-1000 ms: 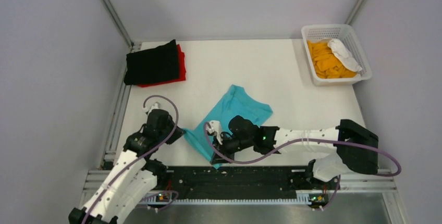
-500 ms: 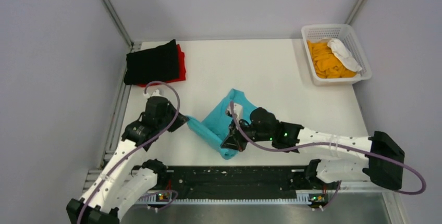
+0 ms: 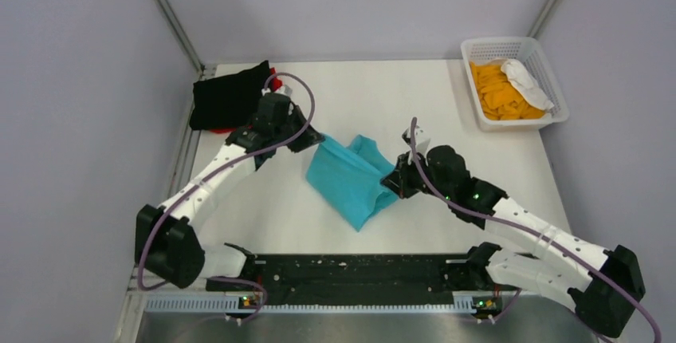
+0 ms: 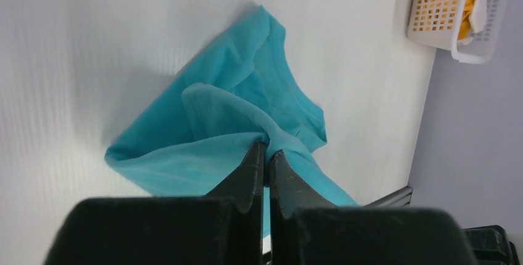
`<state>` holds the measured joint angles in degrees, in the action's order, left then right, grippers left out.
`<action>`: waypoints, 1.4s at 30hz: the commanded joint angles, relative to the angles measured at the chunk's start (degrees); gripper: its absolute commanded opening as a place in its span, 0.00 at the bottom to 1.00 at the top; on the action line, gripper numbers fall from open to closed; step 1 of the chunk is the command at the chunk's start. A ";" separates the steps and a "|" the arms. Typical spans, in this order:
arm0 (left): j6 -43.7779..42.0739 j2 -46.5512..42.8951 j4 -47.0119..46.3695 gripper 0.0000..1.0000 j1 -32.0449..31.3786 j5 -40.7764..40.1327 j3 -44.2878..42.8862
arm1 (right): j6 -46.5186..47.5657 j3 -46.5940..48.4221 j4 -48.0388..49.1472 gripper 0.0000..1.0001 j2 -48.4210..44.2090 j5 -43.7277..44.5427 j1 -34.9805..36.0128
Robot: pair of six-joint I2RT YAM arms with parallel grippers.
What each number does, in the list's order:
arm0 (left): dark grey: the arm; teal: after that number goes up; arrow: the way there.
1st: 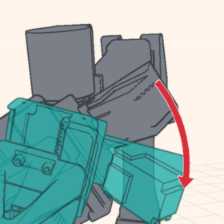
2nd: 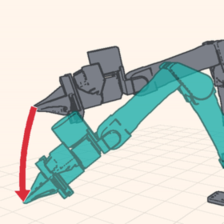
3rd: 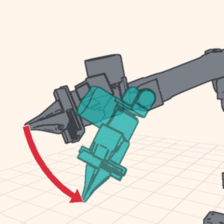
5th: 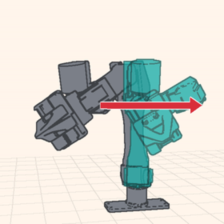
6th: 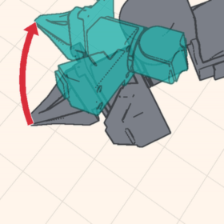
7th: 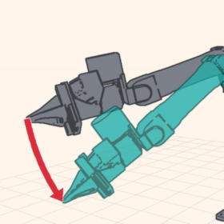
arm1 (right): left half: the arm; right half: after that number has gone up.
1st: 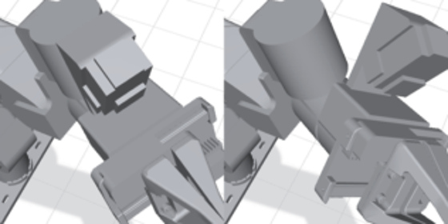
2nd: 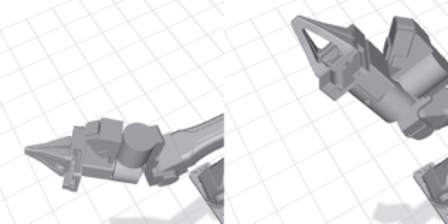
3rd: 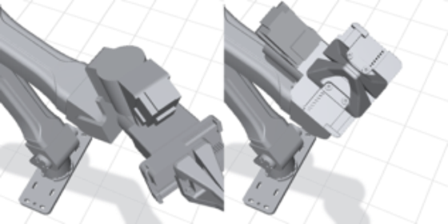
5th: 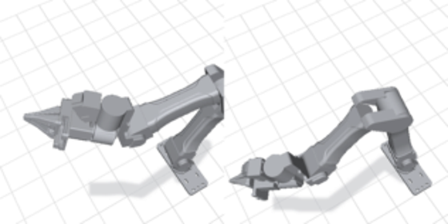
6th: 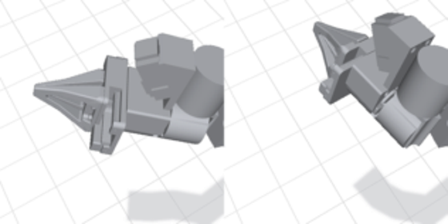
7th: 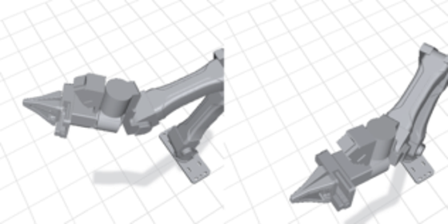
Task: Fold and stack the t-shirts
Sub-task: Fold the long partially folded tshirt into a neat square, then put the neatly folded tshirt into the corner of the board with the left arm
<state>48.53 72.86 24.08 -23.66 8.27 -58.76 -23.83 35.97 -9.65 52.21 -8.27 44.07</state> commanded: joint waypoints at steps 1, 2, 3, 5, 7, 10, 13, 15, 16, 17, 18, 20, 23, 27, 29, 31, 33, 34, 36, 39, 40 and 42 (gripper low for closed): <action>-3.31 7.76 -6.07 0.00 0.30 -1.88 -8.09 | -0.25 -0.29 -5.35 0.00 -0.25 2.84 -3.56; -3.47 9.85 -6.13 0.00 0.20 -1.41 -9.31 | -0.36 -0.27 -5.57 0.00 0.05 3.24 -4.34; -3.78 11.60 -6.25 0.00 0.12 -0.93 -10.43 | -0.43 -0.28 -5.84 0.00 0.52 3.57 -5.06; -4.11 15.26 -6.19 0.00 -0.26 -0.60 -12.35 | -0.87 -0.49 -6.42 0.00 1.22 4.42 -6.51; -4.66 18.84 -6.03 0.00 -0.61 -0.39 -14.33 | -1.33 -1.06 -6.23 0.00 1.63 5.16 -7.77; -5.30 24.35 -4.67 0.00 -0.77 0.33 -17.88 | -2.76 -2.54 -4.83 0.00 2.78 5.75 -9.43; -5.87 29.45 -4.13 0.03 -0.98 1.15 -21.50 | -3.50 -4.32 -1.94 0.00 4.18 6.54 -10.79; -6.38 33.41 -3.72 0.14 -1.12 1.25 -23.89 | -3.54 -5.12 0.34 0.03 5.56 7.14 -12.07; -6.36 34.93 -3.17 0.19 -1.12 0.89 -25.25 | -3.33 -5.24 1.49 0.10 6.64 7.63 -12.72; -6.46 36.45 -2.49 0.29 -1.08 0.56 -26.58 | -2.92 -5.24 2.42 0.15 7.76 8.03 -13.37; -6.71 37.69 -1.62 0.38 -1.12 0.34 -28.13 | -2.84 -4.97 3.01 0.20 9.15 9.81 -14.10; -7.72 39.54 0.07 0.90 -1.12 -0.49 -30.72 | -2.13 -3.57 2.31 0.49 11.44 11.19 -15.61; -10.96 39.47 3.20 0.99 -1.11 -2.35 -33.48 | -1.57 -1.43 -1.17 0.75 12.39 15.49 -16.20; -19.13 35.77 2.70 0.99 -1.11 -1.43 -30.32 | -3.25 -3.15 -2.55 0.86 7.44 19.01 -16.21; -24.97 34.41 2.16 0.99 -1.12 0.42 -27.07 | -4.20 -5.25 -2.23 0.89 3.00 18.12 -16.22; -30.20 34.12 1.31 0.99 -1.12 4.57 -24.07 | -5.06 -8.02 -1.21 0.96 -2.18 15.06 -16.20; -34.34 35.57 2.68 0.99 -1.12 9.04 -22.92 | -6.98 -10.99 0.41 0.99 -6.07 12.77 -16.21; -36.15 36.57 3.28 0.99 -1.08 11.19 -22.90 | -7.97 -12.53 1.58 0.99 -7.95 12.08 -16.21; -36.98 38.98 4.45 0.99 -1.11 11.37 -23.57 | -9.26 -15.17 3.48 0.99 -10.78 10.95 -16.21; -39.20 40.68 4.39 0.99 -1.18 13.63 -23.37 | -9.28 -16.93 4.63 0.99 -13.55 8.73 -16.21; -39.49 41.08 4.18 0.99 -1.21 14.82 -23.19 | -8.89 -17.08 4.65 0.99 -13.98 8.52 -16.21; -39.41 41.48 3.51 0.99 -1.20 17.57 -22.64 | -8.37 -17.23 4.27 0.99 -14.50 8.46 -16.16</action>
<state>13.37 113.49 28.38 -24.75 19.16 -82.32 -31.75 18.61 -8.49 39.42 2.39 28.32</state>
